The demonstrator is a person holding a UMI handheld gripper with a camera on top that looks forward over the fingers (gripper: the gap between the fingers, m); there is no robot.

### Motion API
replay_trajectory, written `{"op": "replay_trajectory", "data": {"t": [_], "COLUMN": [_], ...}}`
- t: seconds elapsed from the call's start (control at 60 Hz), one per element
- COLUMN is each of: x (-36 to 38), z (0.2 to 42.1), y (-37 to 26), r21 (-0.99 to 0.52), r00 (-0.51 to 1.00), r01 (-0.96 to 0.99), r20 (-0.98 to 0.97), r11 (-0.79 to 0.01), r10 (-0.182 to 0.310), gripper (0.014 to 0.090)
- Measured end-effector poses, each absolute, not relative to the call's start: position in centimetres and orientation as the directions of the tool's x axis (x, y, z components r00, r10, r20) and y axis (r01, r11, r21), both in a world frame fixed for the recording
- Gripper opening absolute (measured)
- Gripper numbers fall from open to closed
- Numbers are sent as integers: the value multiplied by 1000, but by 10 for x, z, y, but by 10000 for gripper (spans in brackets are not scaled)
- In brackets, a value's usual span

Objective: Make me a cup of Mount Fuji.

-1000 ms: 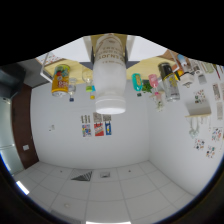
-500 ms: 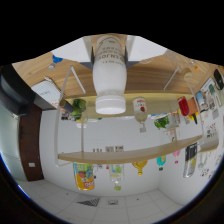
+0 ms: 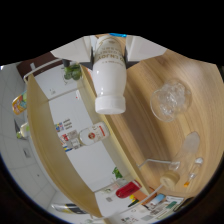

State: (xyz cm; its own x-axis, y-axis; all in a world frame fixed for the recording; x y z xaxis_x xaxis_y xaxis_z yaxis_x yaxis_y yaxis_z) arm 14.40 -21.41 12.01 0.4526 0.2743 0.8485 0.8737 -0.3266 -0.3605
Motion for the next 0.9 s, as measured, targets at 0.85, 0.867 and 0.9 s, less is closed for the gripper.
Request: {"op": "replay_trajectory", "data": {"t": [0.85, 0.867, 0.9], "x": [117, 117, 115], "z": [141, 142, 144], "y": [-198, -198, -199], "r21": [409, 398, 367], "r00": [-369, -359, -330], "r01": [910, 915, 928], "r20": [870, 875, 888], "r11": [-62, -62, -59], "r10": [328, 325, 320], "gripper": [475, 475, 473]}}
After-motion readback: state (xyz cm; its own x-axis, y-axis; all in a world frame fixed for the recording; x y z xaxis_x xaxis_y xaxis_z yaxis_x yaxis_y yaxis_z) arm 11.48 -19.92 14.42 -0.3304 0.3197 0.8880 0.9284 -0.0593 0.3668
